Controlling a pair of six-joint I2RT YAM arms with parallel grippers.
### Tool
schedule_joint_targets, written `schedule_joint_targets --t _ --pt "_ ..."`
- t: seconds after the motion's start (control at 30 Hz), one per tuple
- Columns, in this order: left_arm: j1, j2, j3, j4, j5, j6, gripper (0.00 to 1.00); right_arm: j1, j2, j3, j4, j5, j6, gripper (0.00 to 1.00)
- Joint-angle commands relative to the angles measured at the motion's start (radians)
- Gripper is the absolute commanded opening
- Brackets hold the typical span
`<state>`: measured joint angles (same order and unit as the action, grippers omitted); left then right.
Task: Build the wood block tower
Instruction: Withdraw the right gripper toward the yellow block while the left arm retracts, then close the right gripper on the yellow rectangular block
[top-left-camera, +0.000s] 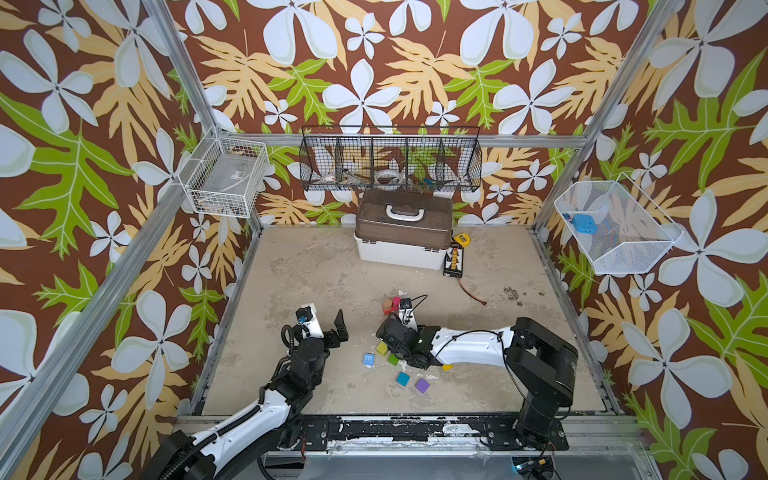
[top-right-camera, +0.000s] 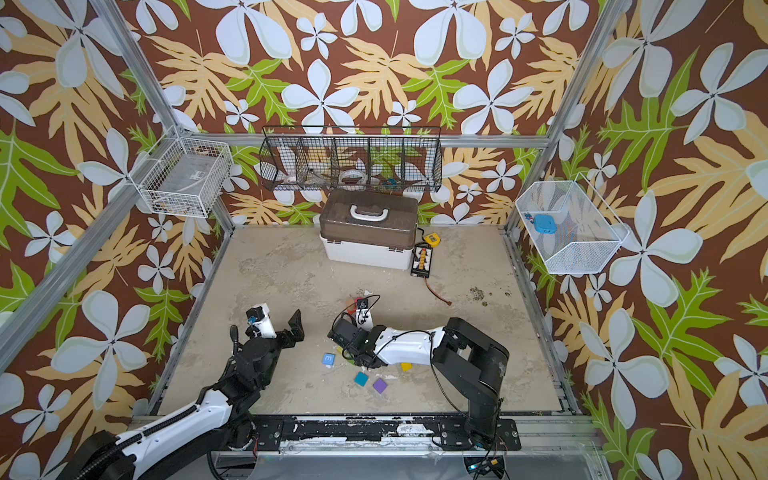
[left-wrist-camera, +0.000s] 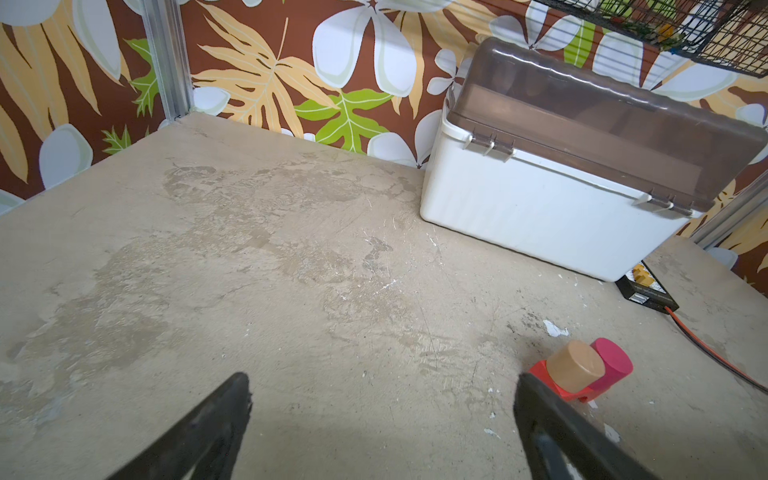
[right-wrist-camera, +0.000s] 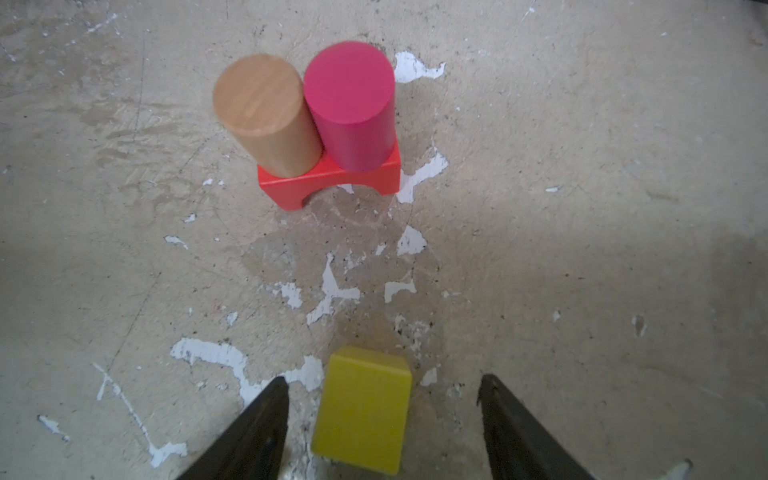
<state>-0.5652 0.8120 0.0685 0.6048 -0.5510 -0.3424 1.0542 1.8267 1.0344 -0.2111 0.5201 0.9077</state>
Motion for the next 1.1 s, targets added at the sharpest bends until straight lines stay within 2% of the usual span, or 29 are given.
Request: schedule_joint_targets --t 0.0,0.07,0.2,0.33,0.7,0.77,0.9,1.07 --pt "0.001 0.008 0.01 0.023 -0.004 0.002 1.0 -0.001 0.015 0.018 0.003 -0.005 -0.017 0.67" --pt "0.001 0.012 0.013 0.022 -0.004 0.002 1.0 -0.001 0.024 0.021 0.007 -0.006 -0.021 0.65" --pt "0.001 0.02 0.015 0.022 -0.003 0.002 1.0 -0.002 0.034 0.023 0.0 -0.006 -0.023 0.52" --pt "0.001 0.029 0.019 0.023 0.0 0.002 1.0 -0.004 0.036 0.018 0.009 -0.008 -0.025 0.5" --pt "0.0 0.047 0.026 0.019 0.017 0.003 1.0 -0.004 0.043 0.011 0.019 -0.016 -0.023 0.27" --pt "0.001 0.046 0.024 0.026 0.058 0.02 1.0 -0.004 0.034 0.005 0.02 -0.015 -0.026 0.23" --pt "0.0 0.049 -0.011 0.125 0.271 0.102 1.0 -0.004 -0.03 -0.013 0.007 0.006 -0.047 0.19" --pt "0.0 0.049 -0.019 0.146 0.356 0.128 1.0 -0.038 -0.108 0.006 -0.026 -0.006 -0.156 0.17"
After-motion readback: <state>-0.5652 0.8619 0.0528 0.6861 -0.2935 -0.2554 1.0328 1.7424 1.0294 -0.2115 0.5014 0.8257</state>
